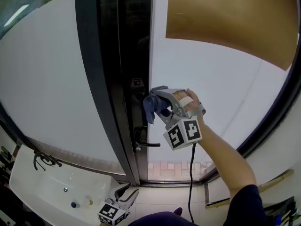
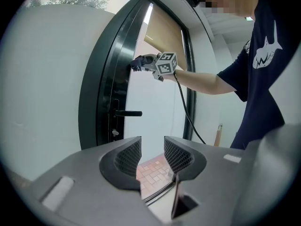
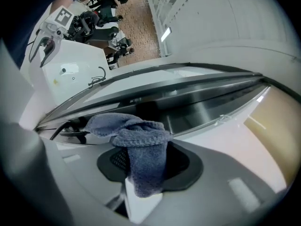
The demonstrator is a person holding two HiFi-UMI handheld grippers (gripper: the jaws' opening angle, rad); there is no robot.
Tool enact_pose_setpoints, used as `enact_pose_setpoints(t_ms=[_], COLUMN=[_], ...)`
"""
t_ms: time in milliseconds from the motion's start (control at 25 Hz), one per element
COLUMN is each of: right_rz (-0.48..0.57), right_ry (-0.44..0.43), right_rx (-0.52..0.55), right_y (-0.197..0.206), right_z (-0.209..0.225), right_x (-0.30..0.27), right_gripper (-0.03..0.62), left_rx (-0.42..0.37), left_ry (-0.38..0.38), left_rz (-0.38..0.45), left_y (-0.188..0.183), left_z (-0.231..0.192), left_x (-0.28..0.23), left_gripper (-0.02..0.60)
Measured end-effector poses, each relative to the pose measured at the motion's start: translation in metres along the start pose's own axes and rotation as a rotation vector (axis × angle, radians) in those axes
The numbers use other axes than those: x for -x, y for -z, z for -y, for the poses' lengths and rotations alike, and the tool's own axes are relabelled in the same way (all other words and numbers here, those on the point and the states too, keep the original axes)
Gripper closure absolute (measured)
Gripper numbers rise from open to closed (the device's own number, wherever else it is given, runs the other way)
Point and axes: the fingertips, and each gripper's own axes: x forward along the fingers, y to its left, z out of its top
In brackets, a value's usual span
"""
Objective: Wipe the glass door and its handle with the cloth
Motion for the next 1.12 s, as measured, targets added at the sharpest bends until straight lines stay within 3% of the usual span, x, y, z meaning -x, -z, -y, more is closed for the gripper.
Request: enact_pose_setpoints(t_ms=[400, 840, 960, 1120], right_rz=[-0.065, -0.157, -0.138, -0.075], right_ry=[-0.176, -0.389, -0.356, -0.199], right_rx=[-0.021, -0.053, -0.075, -0.095], right_y=[0.028, 0.055, 0.047, 0.023], right_z=[-0.125, -0.218, -0.202, -0.121], right_x=[-0.007, -0.008, 0.001, 0.024], right_gripper=[0.442, 0.442, 0.442, 0.442], left_rx=[0.004, -0.009, -0.01, -0.016], left_ry=[-0.001, 0.012, 0.015, 0.024], left_rz=[-0.008, 0.001, 0.005, 0.01], left_y=[0.006, -0.002, -0.004, -0.005], left_z=[0.003, 0.01, 0.012, 0.012], left_x=[0.007, 0.013, 0.017, 0.02], left_gripper=[0.436, 0.436, 0.436, 0.436])
